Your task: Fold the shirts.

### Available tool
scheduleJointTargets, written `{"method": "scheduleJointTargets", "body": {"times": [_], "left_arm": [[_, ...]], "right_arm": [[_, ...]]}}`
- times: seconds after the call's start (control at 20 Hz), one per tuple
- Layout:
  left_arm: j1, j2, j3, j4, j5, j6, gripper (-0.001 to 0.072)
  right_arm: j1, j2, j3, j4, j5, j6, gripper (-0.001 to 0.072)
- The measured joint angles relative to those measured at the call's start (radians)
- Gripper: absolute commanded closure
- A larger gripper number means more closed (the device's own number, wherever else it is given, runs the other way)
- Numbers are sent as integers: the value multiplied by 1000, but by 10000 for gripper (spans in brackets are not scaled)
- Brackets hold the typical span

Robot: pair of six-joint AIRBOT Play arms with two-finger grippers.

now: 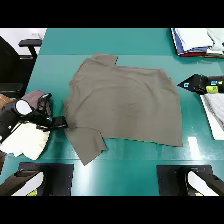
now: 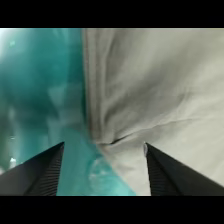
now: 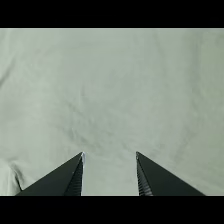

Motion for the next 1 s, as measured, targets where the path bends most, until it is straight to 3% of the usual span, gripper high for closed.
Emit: {"method": "scheduleJointTargets", "body": {"times": [0.05, 0.1, 0.15, 0.2, 0.25, 0.3, 0.5, 0.75, 0.8, 0.85, 1.0], "left_arm": [[0, 0, -17, -25, 19, 1, 119], [0, 1, -31, -52, 34, 5, 196], [0, 1, -40, -76, 44, 8, 349], [0, 1, -47, -97, 53, 16, 390], [0, 1, -53, -118, 59, 23, 574], [0, 2, -56, -139, 61, 33, 685], [0, 23, -24, -183, 56, 77, 686], [0, 73, 62, -182, 26, 108, 686], [0, 78, 74, -181, 24, 114, 685], [0, 82, 82, -180, 24, 118, 685], [0, 87, 96, -179, 20, 126, 686]], "right_arm": [[0, 2, 0, 0, -1, 0, 334], [0, 2, -1, 2, -2, 0, 334], [0, 3, -1, 3, -2, 0, 334], [0, 3, -1, 4, -2, 0, 334], [0, 4, -1, 4, -1, 0, 334], [-2, 4, -1, 5, 1, 0, 334], [-58, 5, -8, -13, 79, 0, 334], [-266, 38, -208, -187, 182, 11, 321], [-319, 44, -267, -214, 189, 13, 281], [-366, 48, -323, -231, 197, 15, 192], [-462, 56, -476, -264, 188, 15, 197]]}}
